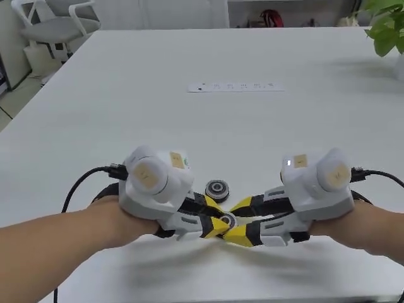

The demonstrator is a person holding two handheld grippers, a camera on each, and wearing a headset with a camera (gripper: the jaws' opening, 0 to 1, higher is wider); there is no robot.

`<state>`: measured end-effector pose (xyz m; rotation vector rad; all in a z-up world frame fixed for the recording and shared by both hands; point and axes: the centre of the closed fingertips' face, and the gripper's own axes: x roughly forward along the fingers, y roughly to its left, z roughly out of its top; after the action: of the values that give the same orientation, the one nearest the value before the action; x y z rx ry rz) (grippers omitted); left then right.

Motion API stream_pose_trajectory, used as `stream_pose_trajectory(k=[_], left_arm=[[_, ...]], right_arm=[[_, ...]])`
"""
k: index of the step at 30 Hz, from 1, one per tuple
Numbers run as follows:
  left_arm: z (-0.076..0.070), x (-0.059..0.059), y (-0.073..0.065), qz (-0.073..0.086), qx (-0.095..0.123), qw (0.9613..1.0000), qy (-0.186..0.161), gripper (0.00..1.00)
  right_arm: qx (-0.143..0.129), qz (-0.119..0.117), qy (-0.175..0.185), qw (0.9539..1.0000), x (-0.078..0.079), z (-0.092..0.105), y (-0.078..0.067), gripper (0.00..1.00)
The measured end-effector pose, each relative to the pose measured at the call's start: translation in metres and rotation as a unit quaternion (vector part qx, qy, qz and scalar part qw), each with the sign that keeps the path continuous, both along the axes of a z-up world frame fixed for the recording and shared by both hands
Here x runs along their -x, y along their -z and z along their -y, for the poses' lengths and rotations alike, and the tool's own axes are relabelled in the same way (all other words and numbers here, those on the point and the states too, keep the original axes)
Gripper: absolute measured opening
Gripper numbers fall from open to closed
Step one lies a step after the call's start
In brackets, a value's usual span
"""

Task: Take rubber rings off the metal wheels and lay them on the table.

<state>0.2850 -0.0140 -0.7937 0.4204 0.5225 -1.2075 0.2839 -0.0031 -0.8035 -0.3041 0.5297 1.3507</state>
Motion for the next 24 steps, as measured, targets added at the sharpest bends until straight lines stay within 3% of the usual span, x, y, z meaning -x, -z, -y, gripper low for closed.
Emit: stream_pose_trajectory(k=[24], left_arm=[[-0.0006, 0.0002, -0.0001, 0.001, 0.007, 1.0000, -0.003, 0.13]], right_arm=[[0.006, -0.005, 0.000, 1.0000, 0.0011, 0.0083, 0.0021, 0.19]])
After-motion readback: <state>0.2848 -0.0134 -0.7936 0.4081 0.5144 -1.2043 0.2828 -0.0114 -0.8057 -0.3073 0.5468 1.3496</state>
